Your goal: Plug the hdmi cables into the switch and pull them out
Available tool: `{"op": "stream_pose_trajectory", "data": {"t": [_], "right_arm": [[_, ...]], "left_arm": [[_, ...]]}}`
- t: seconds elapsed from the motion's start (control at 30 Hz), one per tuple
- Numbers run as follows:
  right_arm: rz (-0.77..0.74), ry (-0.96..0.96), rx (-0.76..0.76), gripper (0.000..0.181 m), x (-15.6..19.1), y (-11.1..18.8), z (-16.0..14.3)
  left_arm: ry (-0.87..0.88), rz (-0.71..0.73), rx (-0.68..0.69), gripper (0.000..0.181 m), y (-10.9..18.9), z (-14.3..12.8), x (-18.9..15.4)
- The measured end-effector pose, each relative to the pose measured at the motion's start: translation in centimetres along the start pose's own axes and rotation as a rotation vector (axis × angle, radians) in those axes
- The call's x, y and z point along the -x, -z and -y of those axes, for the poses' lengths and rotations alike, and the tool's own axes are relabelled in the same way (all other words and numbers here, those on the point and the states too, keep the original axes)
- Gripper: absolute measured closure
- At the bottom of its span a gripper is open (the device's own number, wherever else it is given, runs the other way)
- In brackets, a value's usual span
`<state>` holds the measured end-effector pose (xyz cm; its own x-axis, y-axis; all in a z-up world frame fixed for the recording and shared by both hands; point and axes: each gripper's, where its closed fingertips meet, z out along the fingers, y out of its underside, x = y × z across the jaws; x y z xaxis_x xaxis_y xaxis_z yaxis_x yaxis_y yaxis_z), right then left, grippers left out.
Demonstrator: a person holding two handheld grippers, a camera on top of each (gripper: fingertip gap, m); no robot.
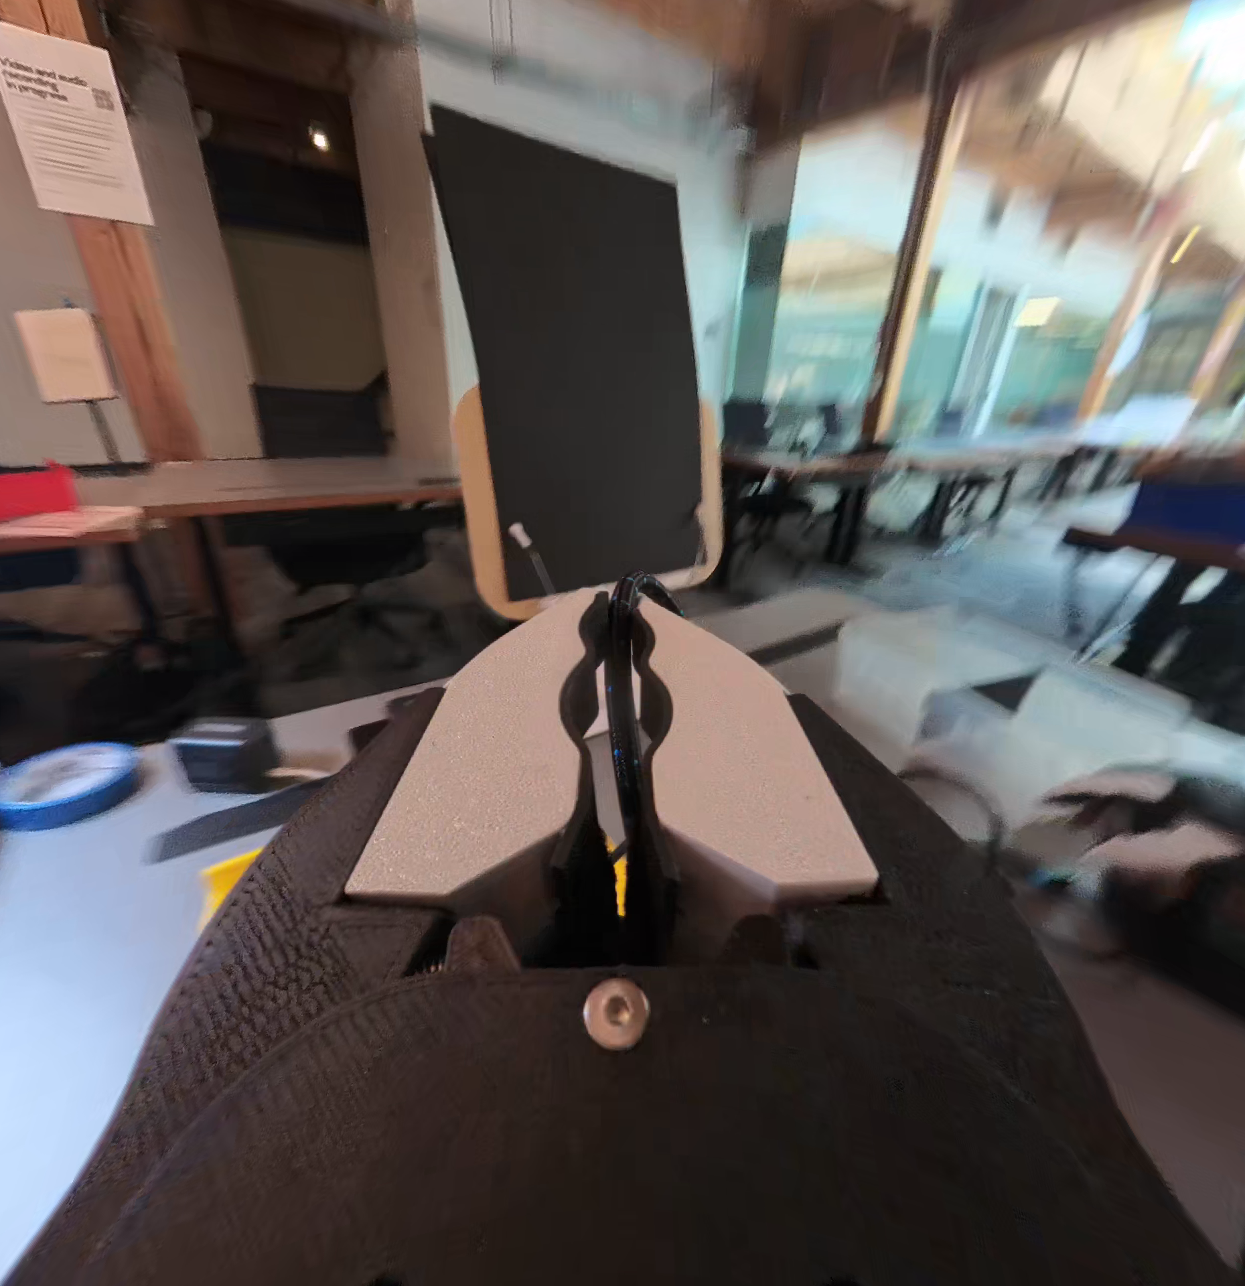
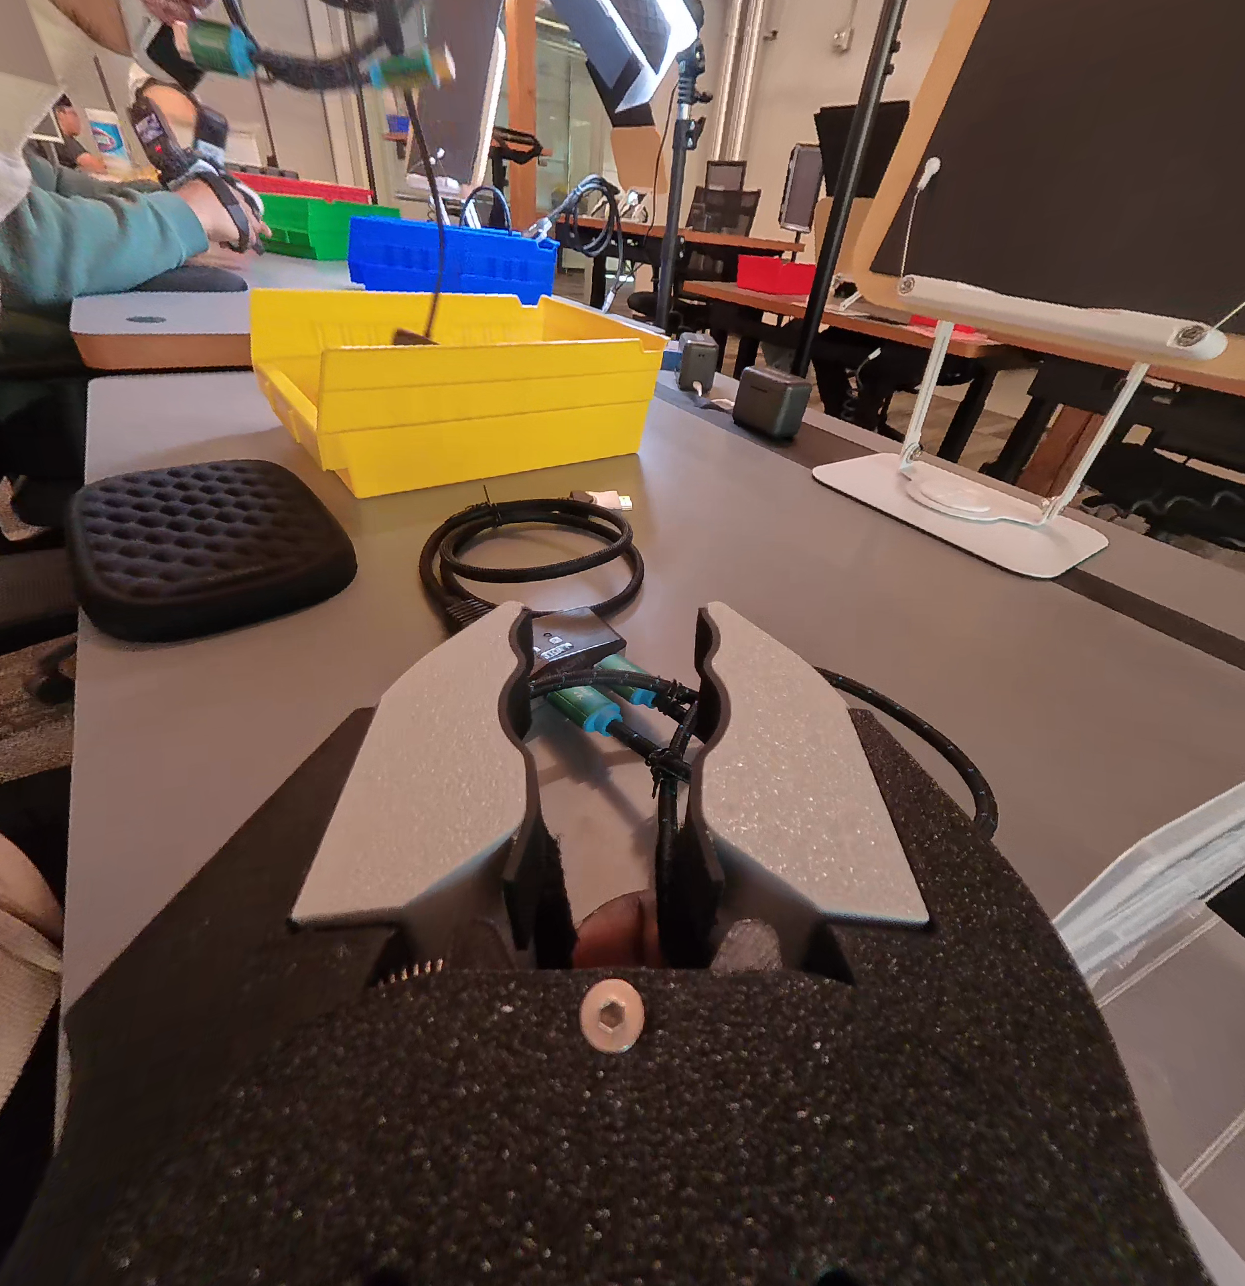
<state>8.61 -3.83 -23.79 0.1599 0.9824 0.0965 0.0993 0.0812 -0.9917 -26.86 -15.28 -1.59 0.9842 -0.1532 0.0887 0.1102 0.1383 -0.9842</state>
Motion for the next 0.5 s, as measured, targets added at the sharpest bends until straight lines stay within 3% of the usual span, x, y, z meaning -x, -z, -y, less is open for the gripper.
{"op": "stream_pose_trajectory", "data": {"t": [0.1,0.2,0.4,0.5], "right_arm": [[-0.003,0.016,0.015,0.136,0.1,-0.1,-0.2],[-0.002,0.041,0.027,0.137,0.4,-0.2,-0.3],[0.01,0.096,0.078,0.137,1.1,-1.2,-0.5],[0.05,0.038,-0.001,0.137,2.9,-2.7,1.7]], "left_arm": [[0.225,0.02,-0.15,0.175,0.6,-1.1,2.1],[0.45,-0.058,-0.324,0.175,1.3,-1.6,2.4],[0.499,-0.183,-0.521,0.176,1.4,-2.2,-0.3],[0.489,-0.259,-0.569,0.176,0.8,-2.0,-3.0]]}}
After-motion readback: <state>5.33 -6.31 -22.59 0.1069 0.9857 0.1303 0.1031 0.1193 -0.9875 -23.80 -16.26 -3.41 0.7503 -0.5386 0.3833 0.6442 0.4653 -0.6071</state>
